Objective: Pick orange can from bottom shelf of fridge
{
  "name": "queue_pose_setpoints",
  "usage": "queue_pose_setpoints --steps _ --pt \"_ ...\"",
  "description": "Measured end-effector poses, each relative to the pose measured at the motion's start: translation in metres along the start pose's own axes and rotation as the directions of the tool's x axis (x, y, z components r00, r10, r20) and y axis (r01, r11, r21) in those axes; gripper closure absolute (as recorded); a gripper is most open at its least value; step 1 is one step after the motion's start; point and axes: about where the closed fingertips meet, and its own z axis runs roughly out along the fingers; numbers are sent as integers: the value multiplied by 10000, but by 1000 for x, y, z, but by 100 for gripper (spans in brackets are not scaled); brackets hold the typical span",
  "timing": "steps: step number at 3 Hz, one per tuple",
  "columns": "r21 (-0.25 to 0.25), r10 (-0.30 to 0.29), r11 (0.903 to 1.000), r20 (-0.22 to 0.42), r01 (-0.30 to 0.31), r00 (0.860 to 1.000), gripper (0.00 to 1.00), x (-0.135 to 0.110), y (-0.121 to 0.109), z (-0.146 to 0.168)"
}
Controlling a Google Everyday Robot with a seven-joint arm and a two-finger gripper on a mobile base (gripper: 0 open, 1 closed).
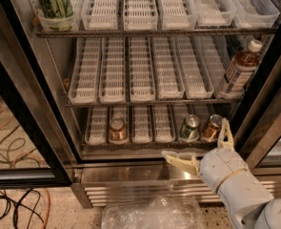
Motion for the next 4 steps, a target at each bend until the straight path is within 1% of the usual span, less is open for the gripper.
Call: queue_pose_setpoints --steps 1,2,3,4 --pt "-236 -484 9985 775 504 9958 0 -17 34 19" --pt "-377 -1258 9896 2455 1392 9612 0 -60 97 46" --pt "-287 -1055 9919 3529 1234 9297 0 -74 141 66" --pt "135 -775 9968 3745 782 9240 0 -70 140 78"
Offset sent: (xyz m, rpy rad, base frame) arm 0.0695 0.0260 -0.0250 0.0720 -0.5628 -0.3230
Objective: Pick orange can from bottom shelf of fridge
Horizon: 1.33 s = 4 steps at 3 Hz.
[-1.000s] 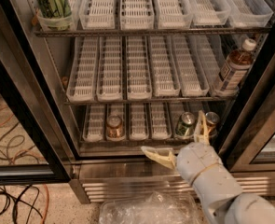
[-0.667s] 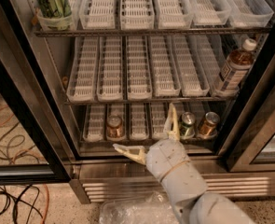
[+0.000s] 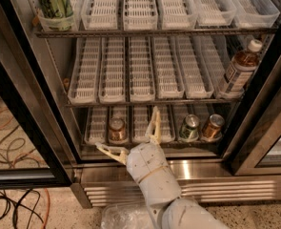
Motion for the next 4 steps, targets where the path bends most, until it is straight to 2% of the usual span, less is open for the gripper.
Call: queue_pose_setpoints --steps 1,2,3,4 --pt "6 -2 10000 -2 2 10000 0 0 0 0" --pt "720 114 9973 141 -124 9998 0 2 -7 -2" --pt "1583 619 9848 679 -720 9958 0 9 14 -8" --pt "2865 1125 9496 675 -1273 9914 0 39 22 -17"
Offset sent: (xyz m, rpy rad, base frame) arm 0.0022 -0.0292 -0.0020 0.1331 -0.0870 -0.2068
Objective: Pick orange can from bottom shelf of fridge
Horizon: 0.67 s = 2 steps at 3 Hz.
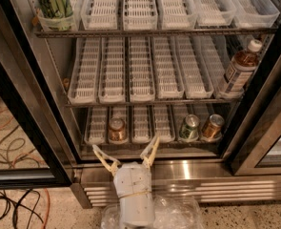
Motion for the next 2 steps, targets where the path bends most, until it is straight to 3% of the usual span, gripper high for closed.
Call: queue_pose_setpoints --steps 1,2 --pt "1111 -39 9938 93 28 9999 0 1 -25 -5" --pt "1199 43 9928 100 -55 9999 0 2 -23 -4"
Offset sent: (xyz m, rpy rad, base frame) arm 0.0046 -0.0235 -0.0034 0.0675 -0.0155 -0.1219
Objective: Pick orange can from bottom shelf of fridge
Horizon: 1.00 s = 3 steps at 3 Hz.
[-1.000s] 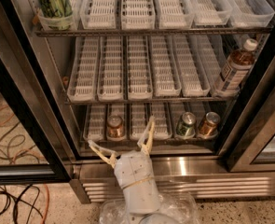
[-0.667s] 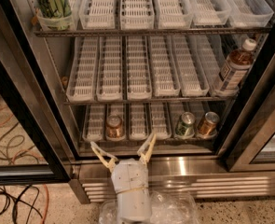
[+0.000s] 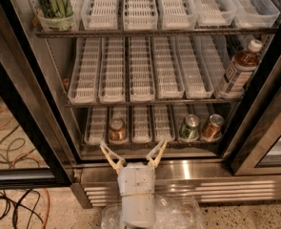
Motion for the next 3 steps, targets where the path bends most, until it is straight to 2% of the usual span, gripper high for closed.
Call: queue_pose_setpoints --steps 1,2,3 --pt "902 -160 9958 -200 177 9997 0 9 -18 -1" --pt "1573 -411 9864 -414 471 9983 0 18 -44 -9" --pt "1793 -673 9806 -689 788 9953 0 27 -65 -21"
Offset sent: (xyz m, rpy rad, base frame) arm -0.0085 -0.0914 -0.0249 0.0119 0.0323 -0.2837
